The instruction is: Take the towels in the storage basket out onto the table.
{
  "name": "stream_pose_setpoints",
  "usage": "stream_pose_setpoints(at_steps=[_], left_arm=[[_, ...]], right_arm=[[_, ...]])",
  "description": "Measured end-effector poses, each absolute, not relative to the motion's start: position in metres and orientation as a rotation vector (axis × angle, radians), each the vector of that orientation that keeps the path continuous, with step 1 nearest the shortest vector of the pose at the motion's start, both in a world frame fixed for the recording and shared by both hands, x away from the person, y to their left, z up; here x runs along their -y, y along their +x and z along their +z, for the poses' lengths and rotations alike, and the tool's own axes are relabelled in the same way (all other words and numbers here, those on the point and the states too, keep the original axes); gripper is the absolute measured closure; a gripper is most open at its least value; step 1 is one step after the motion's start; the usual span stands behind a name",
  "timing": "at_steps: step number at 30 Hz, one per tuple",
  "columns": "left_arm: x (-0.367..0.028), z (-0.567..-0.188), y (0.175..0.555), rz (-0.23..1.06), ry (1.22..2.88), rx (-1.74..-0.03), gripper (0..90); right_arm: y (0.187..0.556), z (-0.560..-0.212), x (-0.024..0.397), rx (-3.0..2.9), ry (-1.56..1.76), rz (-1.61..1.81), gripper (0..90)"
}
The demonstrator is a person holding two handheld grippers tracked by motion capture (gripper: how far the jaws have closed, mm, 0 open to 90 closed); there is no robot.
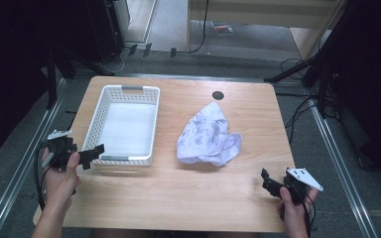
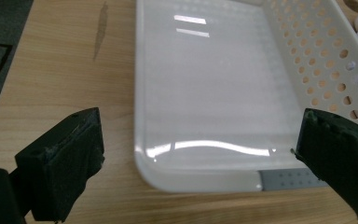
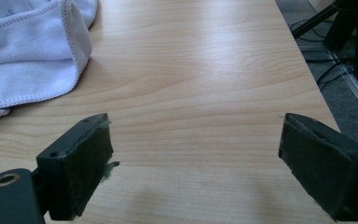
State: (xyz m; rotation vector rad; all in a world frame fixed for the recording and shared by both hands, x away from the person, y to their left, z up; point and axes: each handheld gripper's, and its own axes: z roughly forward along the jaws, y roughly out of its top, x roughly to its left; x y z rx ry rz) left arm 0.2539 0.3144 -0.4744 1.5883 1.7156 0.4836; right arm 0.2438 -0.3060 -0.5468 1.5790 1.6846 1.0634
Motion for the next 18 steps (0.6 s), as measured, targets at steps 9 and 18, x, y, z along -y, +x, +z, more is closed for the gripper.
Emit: stream_pose_setpoints(at_steps=[9, 18], left_arm=[[-0.342, -0.506, 0.226, 0.460, 1.506, -1.624, 1.6], [-0.363, -0.544, 0.205, 0.525, 1.400, -1.599, 1.6]], right_arm=[[0.244, -0.547, 0.306, -1.684, 1.578, 1.061, 9.9], [0.244, -0.547, 0.306, -1.683, 1.576, 1.059, 9.9]])
